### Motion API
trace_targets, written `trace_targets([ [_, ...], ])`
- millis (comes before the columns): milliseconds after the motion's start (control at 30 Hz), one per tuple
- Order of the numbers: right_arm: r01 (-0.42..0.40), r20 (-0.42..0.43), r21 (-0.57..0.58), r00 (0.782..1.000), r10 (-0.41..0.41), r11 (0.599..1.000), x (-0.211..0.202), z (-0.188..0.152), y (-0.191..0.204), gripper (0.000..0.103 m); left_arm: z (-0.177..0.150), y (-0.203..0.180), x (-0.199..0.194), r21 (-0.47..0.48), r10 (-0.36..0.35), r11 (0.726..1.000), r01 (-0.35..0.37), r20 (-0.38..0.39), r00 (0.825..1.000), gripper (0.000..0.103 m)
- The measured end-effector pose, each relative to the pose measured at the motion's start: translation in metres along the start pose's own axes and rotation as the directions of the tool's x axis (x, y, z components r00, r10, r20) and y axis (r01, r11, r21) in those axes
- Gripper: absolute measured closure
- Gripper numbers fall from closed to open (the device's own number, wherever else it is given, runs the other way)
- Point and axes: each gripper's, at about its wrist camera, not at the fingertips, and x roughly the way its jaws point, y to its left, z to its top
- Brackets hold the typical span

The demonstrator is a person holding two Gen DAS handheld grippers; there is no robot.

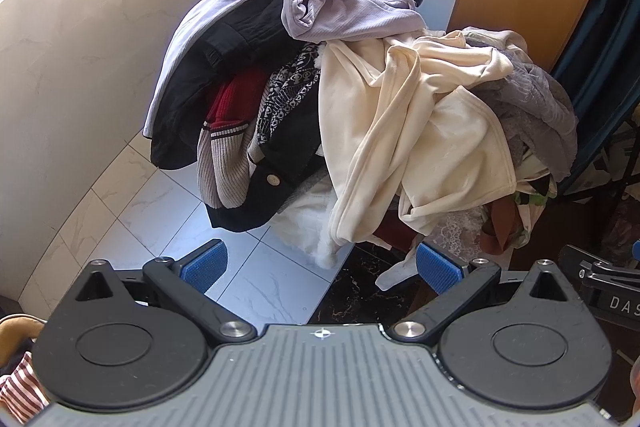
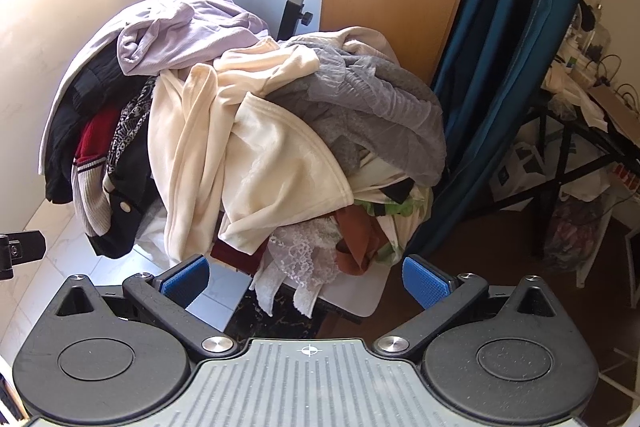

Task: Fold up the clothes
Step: 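Move both open grippers toward the clothes pile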

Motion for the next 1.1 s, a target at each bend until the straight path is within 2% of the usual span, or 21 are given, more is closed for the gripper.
trace_targets([
  [233, 0.019, 0.012, -0.036, 1.000, -0.018, 0.999, -0.004, 0.000, 0.006, 0.001, -0.002, 0.004, -0.002, -0.009, -0.001, 1.000, 0.001, -0.001, 1.000, 0.001],
  [333, 0.011, -0.032, -0.030, 0.999, -0.012, 1.000, -0.004, -0.001, 0.005, 0.001, -0.003, 0.004, -0.003, -0.007, -0.004, 1.000, 0.004, 0.002, 1.000, 0.001],
  [467, 0.018, -0.034, -0.027, 0.999, -0.019, 0.999, -0.006, -0.002, 0.005, 0.001, -0.003, 0.005, -0.004, -0.007, -0.009, 1.000, 0.009, 0.006, 1.000, 0.001],
  [967, 0.056, 0.018, -0.053, 0.998, -0.055, 0.997, -0.019, -0.010, 0.014, 0.001, -0.005, 0.007, -0.008, 0.022, -0.036, 0.999, 0.035, 0.031, 0.999, 0.001],
  [1100, 0.040, 0.027, -0.015, 0.999, -0.040, 0.999, -0.022, -0.009, 0.012, 0.001, -0.006, 0.014, -0.008, 0.022, -0.040, 0.999, 0.040, 0.027, 0.999, 0.001],
])
